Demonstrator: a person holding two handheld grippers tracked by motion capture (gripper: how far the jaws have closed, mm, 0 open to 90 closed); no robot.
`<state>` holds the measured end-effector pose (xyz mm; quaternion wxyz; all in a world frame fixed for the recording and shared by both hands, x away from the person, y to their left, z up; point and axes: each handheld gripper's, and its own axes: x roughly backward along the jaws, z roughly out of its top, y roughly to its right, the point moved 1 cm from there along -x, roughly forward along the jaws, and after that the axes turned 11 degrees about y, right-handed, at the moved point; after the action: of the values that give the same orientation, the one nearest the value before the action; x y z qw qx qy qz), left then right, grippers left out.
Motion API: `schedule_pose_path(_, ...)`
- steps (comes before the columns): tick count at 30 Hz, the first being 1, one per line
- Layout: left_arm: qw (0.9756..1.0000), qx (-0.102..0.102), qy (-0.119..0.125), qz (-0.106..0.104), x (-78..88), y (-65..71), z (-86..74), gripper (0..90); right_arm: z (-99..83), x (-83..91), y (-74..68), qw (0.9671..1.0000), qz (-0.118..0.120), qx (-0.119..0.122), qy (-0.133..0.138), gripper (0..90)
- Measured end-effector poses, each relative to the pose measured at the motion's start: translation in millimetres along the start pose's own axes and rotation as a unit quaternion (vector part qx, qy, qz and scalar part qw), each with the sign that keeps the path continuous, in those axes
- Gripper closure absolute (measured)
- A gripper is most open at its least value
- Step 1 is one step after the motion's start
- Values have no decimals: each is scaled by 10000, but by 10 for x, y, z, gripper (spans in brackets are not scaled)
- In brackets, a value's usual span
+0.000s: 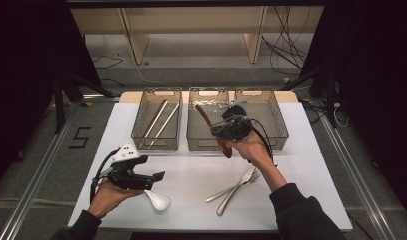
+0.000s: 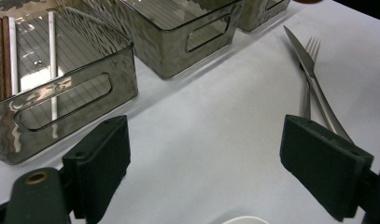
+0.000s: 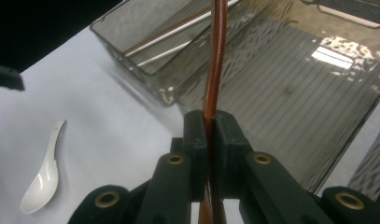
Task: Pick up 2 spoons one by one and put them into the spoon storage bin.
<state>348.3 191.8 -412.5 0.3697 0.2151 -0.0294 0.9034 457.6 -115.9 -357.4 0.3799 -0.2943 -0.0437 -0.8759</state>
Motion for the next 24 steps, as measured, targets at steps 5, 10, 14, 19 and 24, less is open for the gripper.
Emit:
schedule_pose_path(5,10000,-52,-25,-3,-2,-6,-4,157,84,-68,121,9998,-147,-153,32,851)
schedule_pose_path(10,10000,-38,-14,-10,-6,-3,-5,157,178,-159,209,9993,-270,-239,51,851)
schedule_pose_path(14,10000,-51,-39,-19,-1,-10,-7,156,241,-234,265,9989,-344,-300,100,851)
schedule_pose_path(19,10000,-69,-26,3,-1,-9,-9,157,286,-314,360,9981,-457,-381,133,851)
schedule_pose_path(24,10000,-61,-23,10,2,-14,-11,157,313,-391,417,9974,-573,-422,104,851)
